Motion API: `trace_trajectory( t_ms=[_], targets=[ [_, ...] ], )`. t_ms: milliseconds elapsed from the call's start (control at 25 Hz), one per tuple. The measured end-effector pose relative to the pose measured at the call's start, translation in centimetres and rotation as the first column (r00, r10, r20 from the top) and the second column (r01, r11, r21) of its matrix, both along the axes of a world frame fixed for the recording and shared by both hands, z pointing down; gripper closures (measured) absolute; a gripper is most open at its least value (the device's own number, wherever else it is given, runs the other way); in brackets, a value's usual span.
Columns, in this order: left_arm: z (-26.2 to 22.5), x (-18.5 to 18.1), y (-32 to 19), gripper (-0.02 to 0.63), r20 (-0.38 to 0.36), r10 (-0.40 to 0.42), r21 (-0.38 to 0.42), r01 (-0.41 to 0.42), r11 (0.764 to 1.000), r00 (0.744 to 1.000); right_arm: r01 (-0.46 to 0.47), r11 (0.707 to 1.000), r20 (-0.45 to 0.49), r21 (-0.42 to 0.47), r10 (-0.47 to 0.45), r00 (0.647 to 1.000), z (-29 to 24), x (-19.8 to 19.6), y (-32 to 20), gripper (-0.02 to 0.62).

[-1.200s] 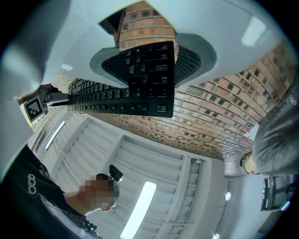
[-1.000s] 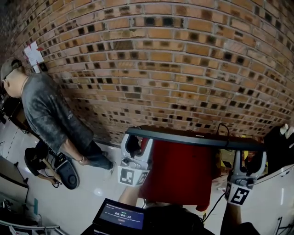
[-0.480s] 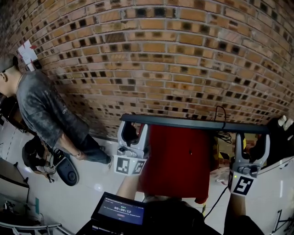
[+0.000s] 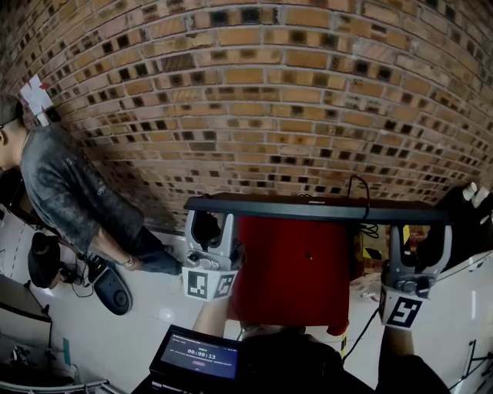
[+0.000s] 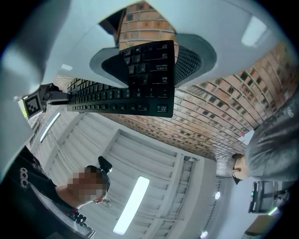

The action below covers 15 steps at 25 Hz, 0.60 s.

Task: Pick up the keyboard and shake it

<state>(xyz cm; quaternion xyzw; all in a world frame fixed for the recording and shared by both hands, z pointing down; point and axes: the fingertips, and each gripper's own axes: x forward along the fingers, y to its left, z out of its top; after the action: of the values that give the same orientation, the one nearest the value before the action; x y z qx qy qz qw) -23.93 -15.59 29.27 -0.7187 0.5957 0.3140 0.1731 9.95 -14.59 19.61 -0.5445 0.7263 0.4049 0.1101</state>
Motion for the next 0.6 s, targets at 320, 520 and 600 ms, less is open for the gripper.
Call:
trace_trajectory(
  t_ms=[320, 520, 600],
  targets=[
    [-0.1, -0.8, -0.3, 0.301, 0.019, -0.014, -0.007, 0.014, 1.0, 1.0, 0.02, 1.0, 0.027, -0.024, -0.02, 0.999, 0.9, -0.6, -0.8, 0.252],
    [-2.6, -0.8, 1.1, 0.301, 0.084, -0.047, 0.051, 0.043, 0.998, 0.995, 0.042, 0.999, 0.108, 0.007, -0.042, 0.993, 0.6, -0.1, -0.2, 0.252],
    [-4.1, -0.2, 1.9, 0.3, 0.127, -0.06, 0.097, 0.048, 0.994, 0.99, 0.041, 0.999, 0.159, 0.035, -0.046, 0.986, 0.7, 0.8, 0.5, 0.252]
  ],
)
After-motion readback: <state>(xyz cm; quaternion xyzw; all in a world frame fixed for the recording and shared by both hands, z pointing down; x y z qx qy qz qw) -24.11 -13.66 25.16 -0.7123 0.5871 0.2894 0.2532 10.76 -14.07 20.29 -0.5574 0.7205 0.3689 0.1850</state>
